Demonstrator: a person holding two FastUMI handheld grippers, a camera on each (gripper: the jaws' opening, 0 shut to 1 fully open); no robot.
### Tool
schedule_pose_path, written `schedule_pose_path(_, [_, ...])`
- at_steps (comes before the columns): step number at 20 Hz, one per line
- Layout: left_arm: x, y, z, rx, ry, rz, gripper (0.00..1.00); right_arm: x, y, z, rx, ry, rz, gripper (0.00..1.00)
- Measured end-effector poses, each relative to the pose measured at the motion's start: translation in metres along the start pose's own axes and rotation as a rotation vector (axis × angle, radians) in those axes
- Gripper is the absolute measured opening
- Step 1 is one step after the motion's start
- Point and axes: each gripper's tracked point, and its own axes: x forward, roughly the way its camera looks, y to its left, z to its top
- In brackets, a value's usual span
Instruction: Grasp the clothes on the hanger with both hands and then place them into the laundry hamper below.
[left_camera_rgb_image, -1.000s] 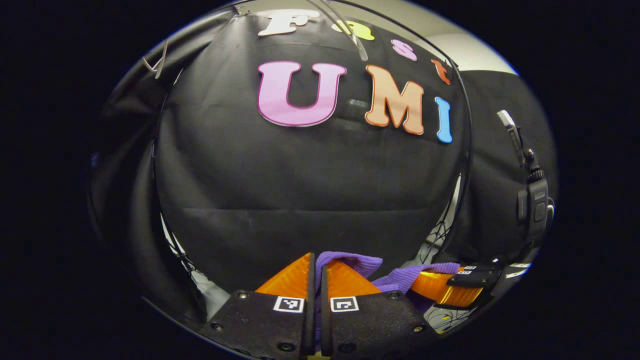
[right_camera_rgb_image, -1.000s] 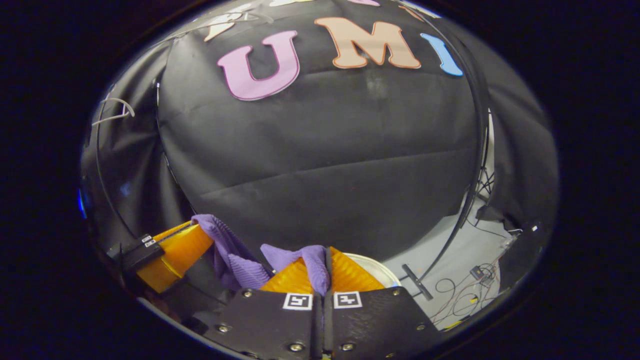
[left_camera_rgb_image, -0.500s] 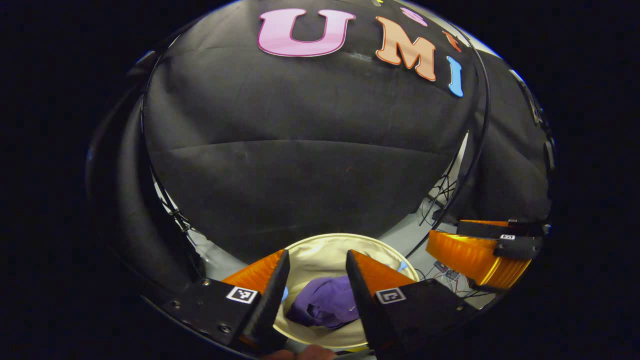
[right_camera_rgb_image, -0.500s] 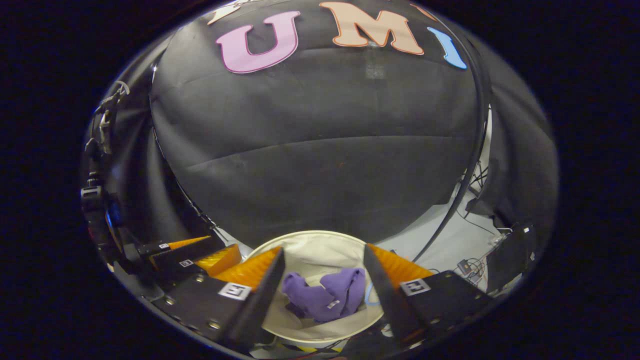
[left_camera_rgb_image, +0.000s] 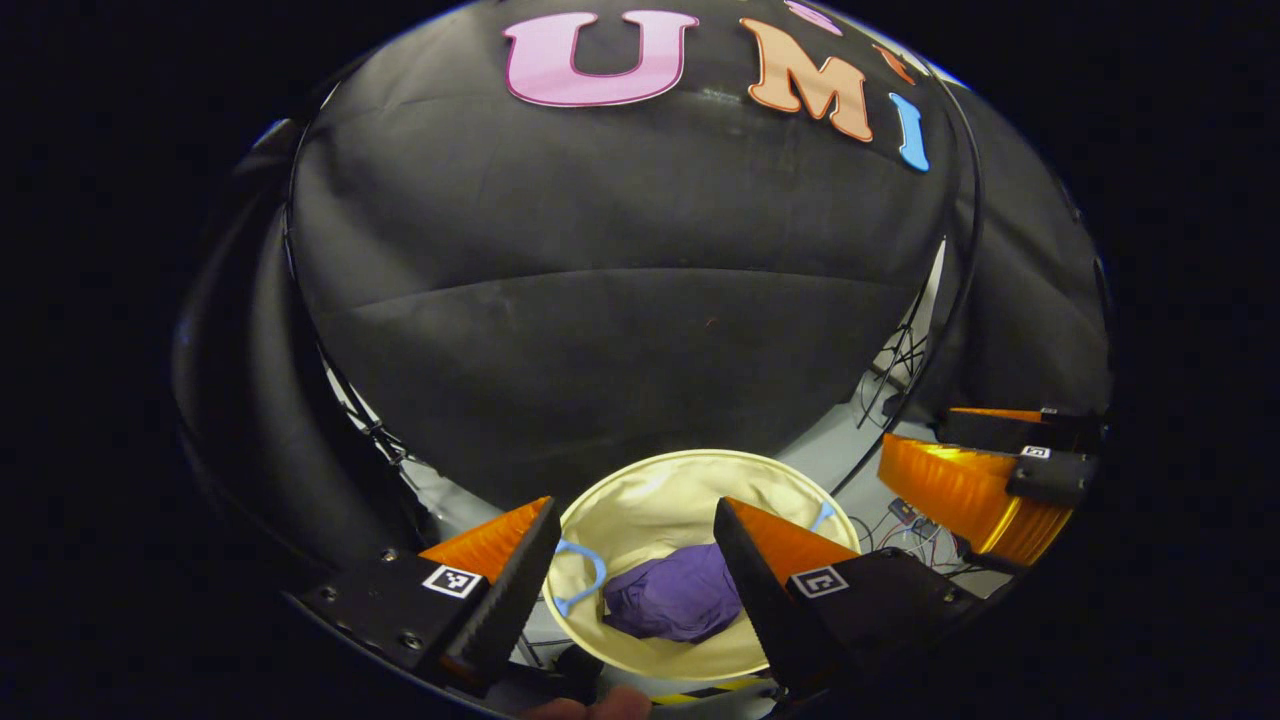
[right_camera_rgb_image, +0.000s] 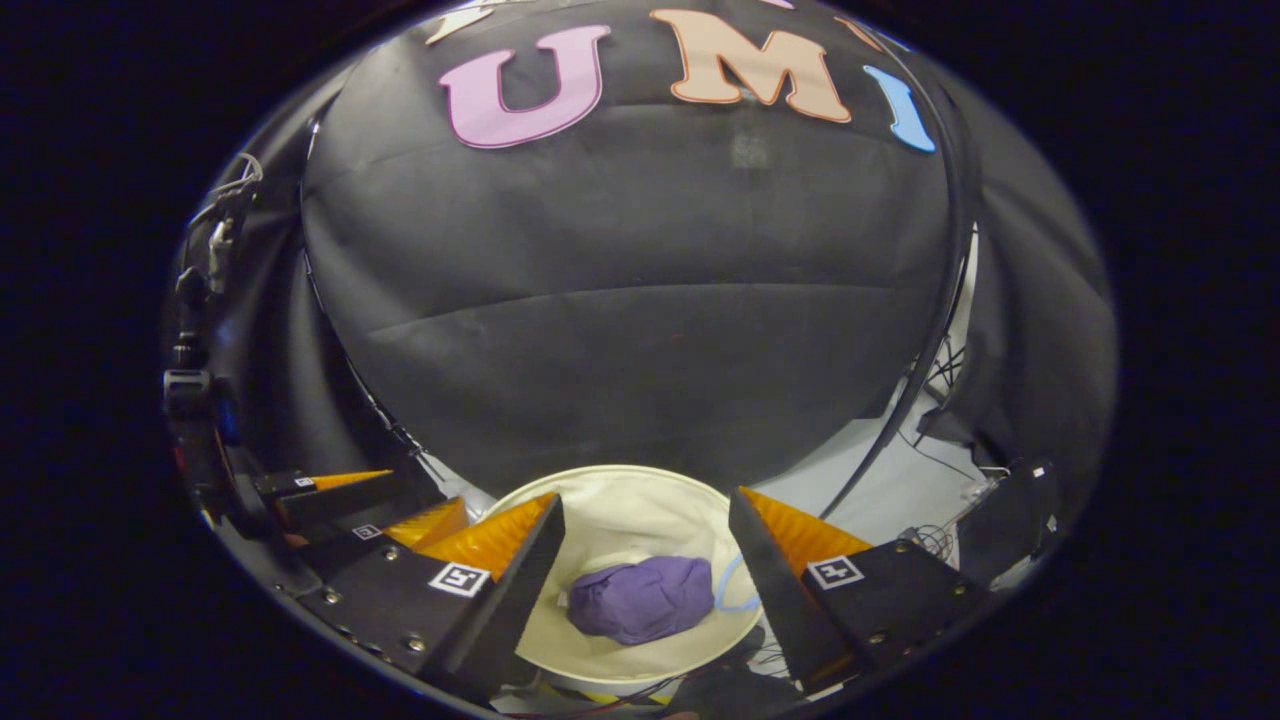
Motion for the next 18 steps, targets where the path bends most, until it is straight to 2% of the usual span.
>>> schedule_pose_path(1, [-0.002, 0.0, 0.002, -0.002, -0.002, 0.001, 0.96, -0.001, 0.0, 0.002, 0.002, -0.003, 0.0, 0.99])
schedule_pose_path(6, [-0.01, -0.004, 0.013, -0.019, 0.008, -0.015, 0.96, -0.01, 0.001, 0.006, 0.001, -0.006, 0.0, 0.99])
schedule_pose_path(7, [-0.013, -0.003, 0.018, -0.01, -0.004, -0.013, 0.99, -0.012, 0.001, 0.008, 0.001, -0.01, -0.001, 0.99])
schedule_pose_path(8, [-0.016, -0.004, 0.023, -0.003, -0.015, -0.013, 0.96, -0.014, 0.001, 0.01, 0.0, -0.014, -0.001, 0.99])
schedule_pose_path(9, [-0.021, -0.004, 0.028, -0.001, -0.025, -0.013, 0.99, -0.017, 0.001, 0.013, 0.0, -0.019, -0.002, 0.99])
schedule_pose_path(12, [-0.039, -0.004, 0.05, -0.002, -0.068, -0.016, 0.96, -0.028, 0.003, 0.026, -0.006, -0.046, 0.004, 0.99])
schedule_pose_path(13, [-0.044, -0.004, 0.058, -0.002, -0.084, -0.016, 0.96, -0.032, 0.004, 0.034, -0.007, -0.06, 0.004, 0.94])
schedule_pose_path(14, [-0.05, -0.005, 0.067, -0.003, -0.101, -0.018, 0.96, -0.037, 0.005, 0.04, -0.008, -0.074, 0.008, 0.94])
schedule_pose_path(15, [-0.057, -0.006, 0.075, -0.007, -0.116, -0.022, 0.96, -0.042, 0.007, 0.046, -0.007, -0.086, 0.011, 0.99])
schedule_pose_path(16, [-0.063, -0.007, 0.082, -0.01, -0.132, -0.025, 0.96, -0.048, 0.007, 0.052, -0.009, -0.1, 0.012, 0.99])
schedule_pose_path(17, [-0.069, -0.007, 0.091, -0.015, -0.151, -0.027, 0.96, -0.054, 0.007, 0.06, -0.01, -0.117, 0.012, 0.94])
schedule_pose_path(18, [-0.076, -0.008, 0.099, -0.015, -0.17, -0.028, 0.96, -0.06, 0.008, 0.067, -0.011, -0.135, 0.009, 0.99])
